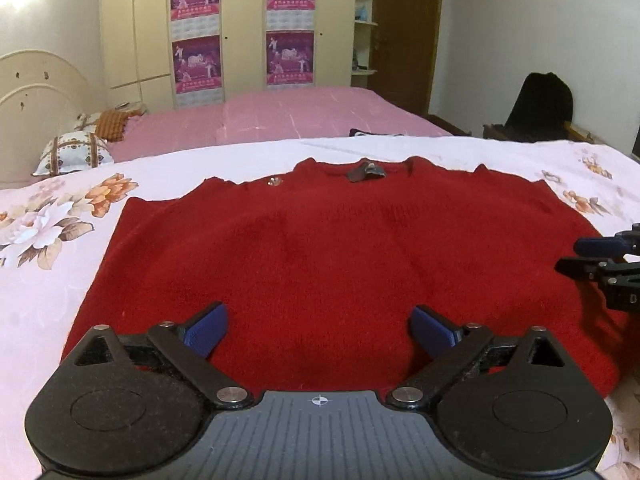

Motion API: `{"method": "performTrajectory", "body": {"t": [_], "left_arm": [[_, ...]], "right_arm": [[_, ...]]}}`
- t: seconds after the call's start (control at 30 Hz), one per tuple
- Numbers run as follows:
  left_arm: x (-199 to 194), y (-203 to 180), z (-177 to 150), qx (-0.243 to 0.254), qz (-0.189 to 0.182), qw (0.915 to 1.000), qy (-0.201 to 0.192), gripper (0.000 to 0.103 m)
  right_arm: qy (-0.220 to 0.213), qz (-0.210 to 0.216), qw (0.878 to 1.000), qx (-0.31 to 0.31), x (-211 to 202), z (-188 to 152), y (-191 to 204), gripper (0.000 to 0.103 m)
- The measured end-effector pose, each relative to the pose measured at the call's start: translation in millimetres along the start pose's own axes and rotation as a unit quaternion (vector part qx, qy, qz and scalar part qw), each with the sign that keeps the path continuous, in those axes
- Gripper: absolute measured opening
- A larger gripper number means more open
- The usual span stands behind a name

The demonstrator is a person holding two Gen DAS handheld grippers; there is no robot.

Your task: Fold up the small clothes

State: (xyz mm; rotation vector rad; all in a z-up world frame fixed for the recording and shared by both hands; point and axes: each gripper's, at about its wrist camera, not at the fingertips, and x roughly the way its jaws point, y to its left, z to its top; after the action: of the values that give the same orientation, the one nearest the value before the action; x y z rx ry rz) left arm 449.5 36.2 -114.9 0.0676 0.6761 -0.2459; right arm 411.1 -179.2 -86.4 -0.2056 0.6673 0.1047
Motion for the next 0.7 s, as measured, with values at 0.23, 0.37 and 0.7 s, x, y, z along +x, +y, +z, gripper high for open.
{"method": "performTrajectory", "body": {"t": [0.23, 0.37, 0.7], "left_arm": [[-58.1, 21.9, -14.0, -0.014, 0.013, 0.9992, -0.035, 0.097], [-64.4, 54.2, -46.9, -0.069, 0.030, 0.9971, 0.012, 0.097], [-60.6, 57.2, -51.6, -0.062, 0.030, 0.9974, 0.020, 0.098]], "right_arm": [[-0.031, -0.002, 0.999, 0.010, -38.2, -6.7, -8.5, 0.038], [-0.019, -0.003, 0.999, 0.028, -56.7, -34.9, -20.4, 0.036], [0.019, -0.043, 0.999, 0.002, -42.8, -45.6, -6.4, 0.039]]}}
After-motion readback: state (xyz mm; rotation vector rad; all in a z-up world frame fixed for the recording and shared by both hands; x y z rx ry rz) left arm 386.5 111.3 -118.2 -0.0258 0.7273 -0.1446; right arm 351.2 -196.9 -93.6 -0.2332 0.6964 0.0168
